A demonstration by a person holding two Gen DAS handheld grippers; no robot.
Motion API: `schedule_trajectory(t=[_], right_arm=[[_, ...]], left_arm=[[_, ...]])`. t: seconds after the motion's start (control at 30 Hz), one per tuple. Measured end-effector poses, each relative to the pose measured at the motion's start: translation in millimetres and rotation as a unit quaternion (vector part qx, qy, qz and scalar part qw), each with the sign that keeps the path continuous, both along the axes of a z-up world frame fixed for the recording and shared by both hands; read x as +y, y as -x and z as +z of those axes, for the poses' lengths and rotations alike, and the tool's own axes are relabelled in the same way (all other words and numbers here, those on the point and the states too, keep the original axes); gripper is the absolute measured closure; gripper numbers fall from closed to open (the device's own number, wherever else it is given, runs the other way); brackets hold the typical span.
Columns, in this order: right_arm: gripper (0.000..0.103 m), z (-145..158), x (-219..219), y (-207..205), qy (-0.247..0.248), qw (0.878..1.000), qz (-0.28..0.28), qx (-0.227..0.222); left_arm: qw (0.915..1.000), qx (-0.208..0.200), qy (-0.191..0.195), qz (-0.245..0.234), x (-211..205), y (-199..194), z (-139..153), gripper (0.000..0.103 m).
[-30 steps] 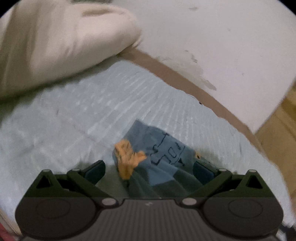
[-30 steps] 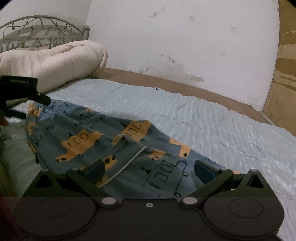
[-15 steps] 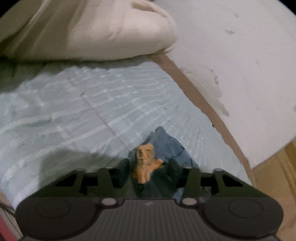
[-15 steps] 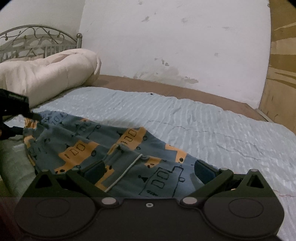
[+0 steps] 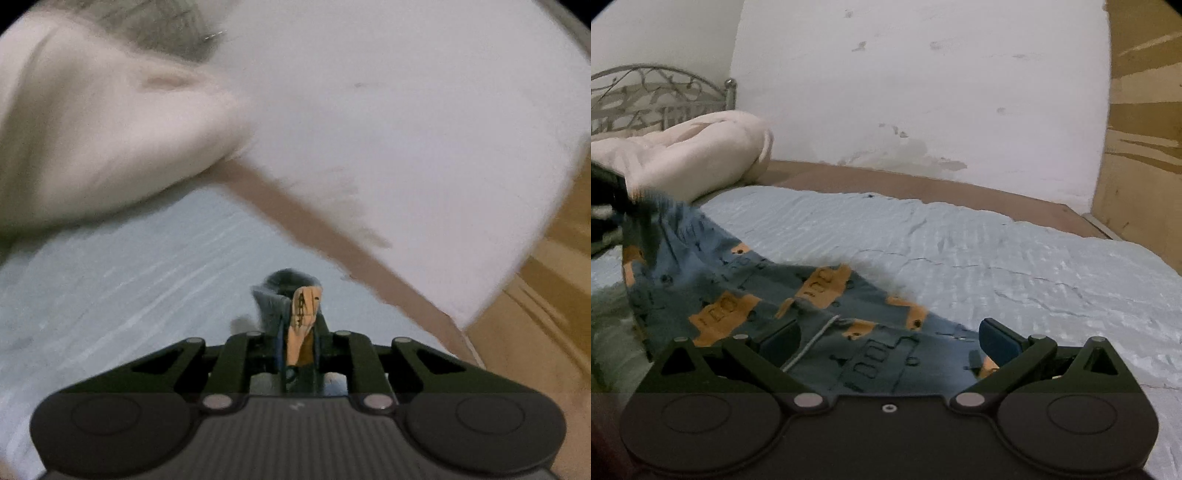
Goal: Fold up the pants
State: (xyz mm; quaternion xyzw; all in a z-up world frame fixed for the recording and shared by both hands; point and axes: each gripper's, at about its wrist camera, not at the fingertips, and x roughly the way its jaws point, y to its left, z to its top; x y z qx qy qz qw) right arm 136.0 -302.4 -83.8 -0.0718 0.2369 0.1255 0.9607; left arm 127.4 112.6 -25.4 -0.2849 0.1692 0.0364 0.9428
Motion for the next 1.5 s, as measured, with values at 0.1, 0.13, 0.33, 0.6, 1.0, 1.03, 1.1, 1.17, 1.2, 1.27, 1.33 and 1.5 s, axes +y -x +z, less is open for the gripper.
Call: schedule_trajectory(t=[0.1, 0.13, 0.33, 0.6, 1.0, 1.03, 1.1, 1.17, 1.2, 1.27, 1.33, 1.5], right_arm=[[0.001, 2, -10, 0, -0.006, 1.000, -0.011, 0.000], [0.001, 3, -13, 0, -0.006, 1.000, -0.014, -0.001], [0.001, 10, -50, 6, 0.022, 0.999, -0.026, -0.013], [0.001, 16, -127, 21, 0.036, 0.995, -0.095, -0.023], [0.001, -1, -172, 36, 0.008, 0.993, -0.117, -0.003], [0.001, 1, -173, 36, 0.003, 0.993, -0.116, -0.002], [0.001, 1, -172, 35, -0.012, 0.994, -0.105, 0.001], [0.001, 5, -168, 33, -0.033, 0.996, -0.079, 0.003], [0.001, 7, -166, 32, -0.044, 0.997, -0.065, 0.004], [0.001, 11, -161, 25, -0.075, 0.997, -0.028, 0.017], [0.001, 14, -153, 14, -0.101, 0.994, 0.002, 0.035], [0.015, 9, -129, -18, -0.159, 0.982, 0.055, 0.091]], left_arm=[[0.9960, -0.029, -0.066, -0.052, -37, -2, 26, 0.087], [0.9934, -0.035, -0.084, -0.070, -49, -2, 33, 0.087], [0.9660, -0.057, -0.161, -0.194, -127, -2, 59, 0.087], [0.9078, -0.020, -0.265, -0.324, -236, 4, 39, 0.087], [0.8738, 0.061, -0.296, -0.381, -276, 14, -4, 0.040], [0.8731, 0.058, -0.300, -0.380, -276, 17, -3, 0.036], [0.8694, 0.056, -0.313, -0.378, -274, 22, -3, 0.036], [0.8636, 0.061, -0.324, -0.381, -269, 29, -4, 0.036], [0.8619, 0.064, -0.330, -0.379, -267, 31, -7, 0.036], [0.8595, 0.068, -0.338, -0.378, -264, 35, -9, 0.038], [0.8604, 0.071, -0.337, -0.375, -262, 38, -10, 0.043], [0.8628, 0.071, -0.331, -0.375, -263, 37, -9, 0.049]])
